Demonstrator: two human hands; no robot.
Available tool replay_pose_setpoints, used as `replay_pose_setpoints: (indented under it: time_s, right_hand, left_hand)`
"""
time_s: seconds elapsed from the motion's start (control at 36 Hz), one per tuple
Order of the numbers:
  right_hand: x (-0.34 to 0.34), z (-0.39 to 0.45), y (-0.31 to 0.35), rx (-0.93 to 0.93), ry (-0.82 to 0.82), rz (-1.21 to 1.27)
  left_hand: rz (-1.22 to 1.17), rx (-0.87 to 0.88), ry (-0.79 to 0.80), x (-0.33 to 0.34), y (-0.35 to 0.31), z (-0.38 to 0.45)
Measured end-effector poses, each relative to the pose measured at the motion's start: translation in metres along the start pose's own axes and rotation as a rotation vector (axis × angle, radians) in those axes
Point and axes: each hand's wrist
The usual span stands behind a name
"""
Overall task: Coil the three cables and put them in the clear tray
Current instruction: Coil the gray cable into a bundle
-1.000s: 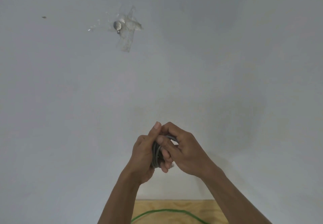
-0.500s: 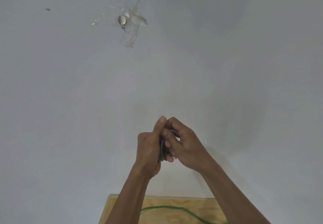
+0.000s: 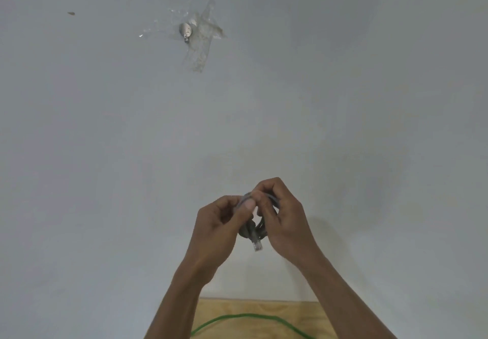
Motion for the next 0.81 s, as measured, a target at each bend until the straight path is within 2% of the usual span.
replay_pose_setpoints:
  time_s: [0.06, 0.22, 0.42, 0.53, 0.64, 0.81]
  right_hand:
    - [-0.005, 0.003, -0.004, 0.030, 0.016, 0.038]
    - [-0.010, 0.005, -0.009, 0.100, 0.064, 0.128]
    - [-0.018, 0.010, -0.007, 0.108, 0.097, 0.110]
    - [-0.028, 0.014, -0.003, 0.174, 0.156, 0.129]
    - [-0.042, 0.024, 0.000, 0.150, 0.218, -0.049]
    - [-0.052, 0.034, 0.006, -0.027, 0.172, -0.232]
  left_hand:
    - [0.073, 0.016, 0.043, -0.008, 0.002, -0.002]
    - [0.255, 0.062, 0.021, -0.007, 0.003, -0.001]
    - [0.092, -0.004, 0.047, -0.005, 0.002, 0.000]
    - [0.018, -0.013, -0.001, -0.005, 0.003, 0.000]
    - [0.063, -0.002, -0.004, -0.007, 0.003, -0.001]
    - [0.120, 0.015, 0.037, -0.006, 0.000, -0.003]
Point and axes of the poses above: each hand's wrist, its own z-axis towards the middle knuckle, its own x-axis out of the palm, y = z × x, and after that the axes turned 1 degree about x, right-handed
